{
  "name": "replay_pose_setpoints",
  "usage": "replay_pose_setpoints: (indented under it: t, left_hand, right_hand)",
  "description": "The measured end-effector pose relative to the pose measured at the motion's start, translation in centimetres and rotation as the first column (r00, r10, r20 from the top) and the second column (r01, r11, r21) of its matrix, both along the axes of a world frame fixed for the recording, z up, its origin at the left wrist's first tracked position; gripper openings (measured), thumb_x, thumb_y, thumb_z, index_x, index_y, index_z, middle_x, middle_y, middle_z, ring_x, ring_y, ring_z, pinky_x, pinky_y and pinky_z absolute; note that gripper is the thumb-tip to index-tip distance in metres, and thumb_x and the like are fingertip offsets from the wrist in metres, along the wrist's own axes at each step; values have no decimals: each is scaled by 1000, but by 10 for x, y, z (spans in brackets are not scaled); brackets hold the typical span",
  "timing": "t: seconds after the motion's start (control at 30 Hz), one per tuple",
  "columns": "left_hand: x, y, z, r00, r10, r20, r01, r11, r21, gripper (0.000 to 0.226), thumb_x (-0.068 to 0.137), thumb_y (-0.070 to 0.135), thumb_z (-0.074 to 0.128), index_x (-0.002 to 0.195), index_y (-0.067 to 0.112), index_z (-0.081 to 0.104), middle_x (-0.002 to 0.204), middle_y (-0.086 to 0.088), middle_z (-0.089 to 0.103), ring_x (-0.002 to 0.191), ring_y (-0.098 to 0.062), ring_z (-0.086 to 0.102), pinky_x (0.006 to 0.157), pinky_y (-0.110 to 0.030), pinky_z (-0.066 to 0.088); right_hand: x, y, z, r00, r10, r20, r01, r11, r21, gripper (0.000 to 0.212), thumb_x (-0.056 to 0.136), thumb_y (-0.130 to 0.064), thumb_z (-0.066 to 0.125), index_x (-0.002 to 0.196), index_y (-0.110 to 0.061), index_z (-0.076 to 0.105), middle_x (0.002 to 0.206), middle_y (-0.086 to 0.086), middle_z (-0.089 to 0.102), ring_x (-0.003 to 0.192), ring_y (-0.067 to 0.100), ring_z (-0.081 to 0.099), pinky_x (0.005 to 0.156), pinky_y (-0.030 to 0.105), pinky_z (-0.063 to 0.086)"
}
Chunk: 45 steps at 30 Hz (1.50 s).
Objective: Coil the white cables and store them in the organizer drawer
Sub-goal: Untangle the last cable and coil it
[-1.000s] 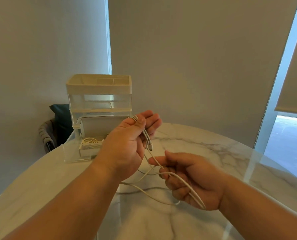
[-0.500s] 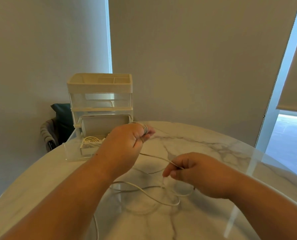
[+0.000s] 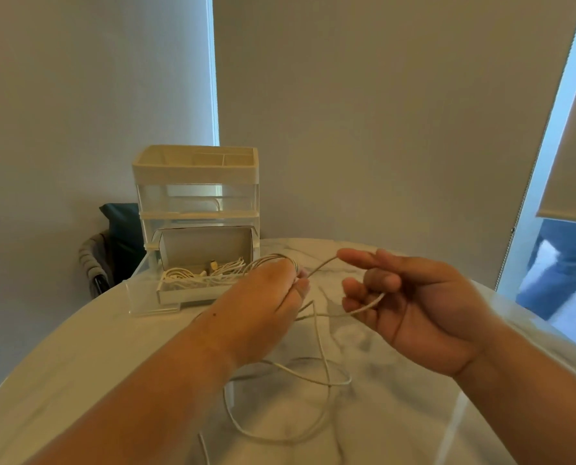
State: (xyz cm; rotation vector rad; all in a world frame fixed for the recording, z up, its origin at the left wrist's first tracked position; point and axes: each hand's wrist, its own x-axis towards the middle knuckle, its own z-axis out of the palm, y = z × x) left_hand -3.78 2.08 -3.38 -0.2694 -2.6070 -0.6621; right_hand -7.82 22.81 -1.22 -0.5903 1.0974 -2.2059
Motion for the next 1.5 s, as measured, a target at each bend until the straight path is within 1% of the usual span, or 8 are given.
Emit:
replay_pose_setpoints:
  t: [0.2, 0.33, 0.43, 0.5, 0.73, 1.0, 1.23, 1.5]
  left_hand:
    - [-13, -11, -7, 992, 126, -17, -127, 973, -191, 19, 103, 33, 40, 100, 21, 54, 89, 6, 59, 81, -12, 56, 75, -32, 46]
    - [-15, -15, -8, 994, 87, 61, -78, 988, -134, 20, 99, 25, 42, 94, 20, 61, 92, 5, 66, 89, -14, 61, 87, -37, 50]
    - [-8, -10, -5, 984, 39, 172, -28, 998, -61, 22, 102, 29, 43, 92, 30, 62, 84, 13, 67, 79, 1, 61, 76, -25, 50]
    - [-2, -6, -1, 969, 3, 245, -2, 1000, -2, 27, 103, 32, 41, 90, 30, 63, 76, 12, 68, 69, 2, 60, 69, -23, 48]
    - [9, 2, 13, 892, -210, 400, 83, 947, 311, 28, 104, 22, 44, 93, 14, 69, 76, 1, 75, 63, -10, 64, 66, -24, 54]
    - [19, 11, 23, 771, -497, 399, 245, 809, 534, 40, 106, 25, 39, 82, 10, 68, 56, -4, 56, 52, -15, 51, 63, -29, 47]
    - [17, 13, 23, 633, -770, 78, 211, 270, 940, 39, 93, 29, 39, 59, 15, 53, 39, 5, 32, 37, -11, 33, 54, -29, 47]
    - [12, 8, 25, 541, -774, -330, 162, -289, 943, 27, 92, 26, 51, 70, 14, 60, 42, 8, 43, 40, -7, 42, 55, -24, 46]
  right_hand:
    - [7, 7, 6, 998, 57, -1, -55, 972, 228, 43, 84, -16, 57, 121, 4, 68, 56, -3, 35, 35, 6, 32, 38, 21, 25]
    - [4, 6, 3, 868, -164, -468, 410, 770, 490, 23, 93, -8, 58, 96, -15, 80, 54, -2, 47, 43, 12, 36, 47, 23, 25]
    - [-1, 11, 5, 506, -272, -818, 812, 469, 347, 15, 93, -21, 67, 87, -29, 79, 62, -18, 67, 58, -2, 60, 57, 12, 39]
    - [-3, 15, 4, 392, -330, -859, 879, 411, 243, 10, 89, -26, 72, 86, -34, 77, 73, -24, 71, 71, -10, 63, 58, 3, 41]
    - [-13, 16, -4, 180, -364, -914, 962, 259, 86, 6, 84, -30, 76, 82, -35, 74, 77, -13, 69, 76, 0, 62, 65, 19, 43]
    - [-22, 16, -11, 118, -296, -948, 945, 326, 16, 19, 91, -19, 69, 88, -38, 70, 82, -20, 63, 86, -13, 56, 71, -2, 35]
    - [-27, 1, -31, 177, -164, -971, 875, 478, 79, 20, 95, -17, 63, 87, -34, 70, 85, -13, 65, 90, 1, 60, 76, 6, 40]
    - [-6, -14, -35, 337, -68, -939, 798, 550, 246, 26, 101, -26, 51, 82, -33, 68, 87, -18, 61, 91, 0, 56, 75, 6, 38]
